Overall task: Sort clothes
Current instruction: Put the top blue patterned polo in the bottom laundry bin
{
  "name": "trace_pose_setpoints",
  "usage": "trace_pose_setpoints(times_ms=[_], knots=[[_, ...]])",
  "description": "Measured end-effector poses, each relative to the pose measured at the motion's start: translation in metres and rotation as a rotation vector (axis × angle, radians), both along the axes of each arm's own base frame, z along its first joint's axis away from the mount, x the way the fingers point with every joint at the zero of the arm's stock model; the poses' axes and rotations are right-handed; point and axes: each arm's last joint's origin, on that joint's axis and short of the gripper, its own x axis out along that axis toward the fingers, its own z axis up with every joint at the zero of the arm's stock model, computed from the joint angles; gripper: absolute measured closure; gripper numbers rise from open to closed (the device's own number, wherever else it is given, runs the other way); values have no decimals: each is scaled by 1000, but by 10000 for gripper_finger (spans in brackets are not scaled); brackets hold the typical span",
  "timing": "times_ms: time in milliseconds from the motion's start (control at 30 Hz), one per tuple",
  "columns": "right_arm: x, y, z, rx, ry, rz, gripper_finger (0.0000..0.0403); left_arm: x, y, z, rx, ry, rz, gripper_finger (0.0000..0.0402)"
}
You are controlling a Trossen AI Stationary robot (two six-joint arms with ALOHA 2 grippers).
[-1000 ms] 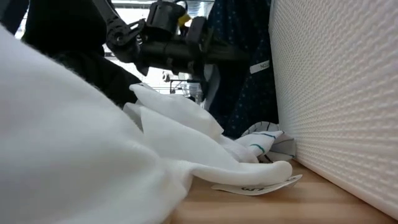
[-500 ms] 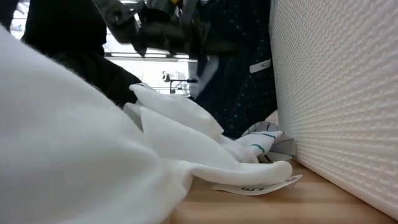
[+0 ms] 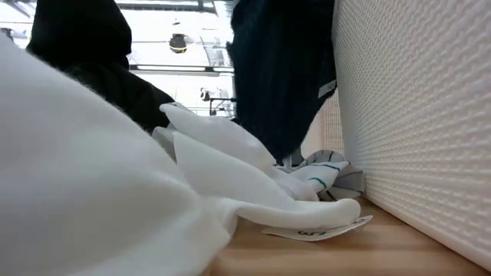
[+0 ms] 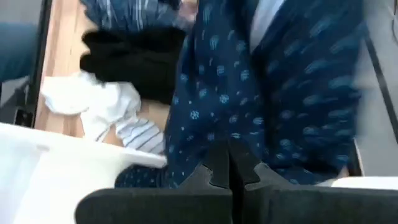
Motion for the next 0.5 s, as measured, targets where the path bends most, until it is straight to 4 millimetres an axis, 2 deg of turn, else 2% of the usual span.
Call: trace_pose_setpoints(times_ms=[133, 233, 367, 500], knots=[[-1, 12, -2, 55, -6, -32, 403, 21, -6, 23, 25, -2, -41, 401], [-4, 20, -3, 87, -9, -51, 403, 42, -10, 32, 25, 48, -87, 401], [-5, 35, -16, 102, 36, -64, 403, 67, -12, 41, 15, 120, -169, 401], [-12, 58, -31, 105, 86, -46, 403, 84, -18, 43, 3, 180, -296, 401]])
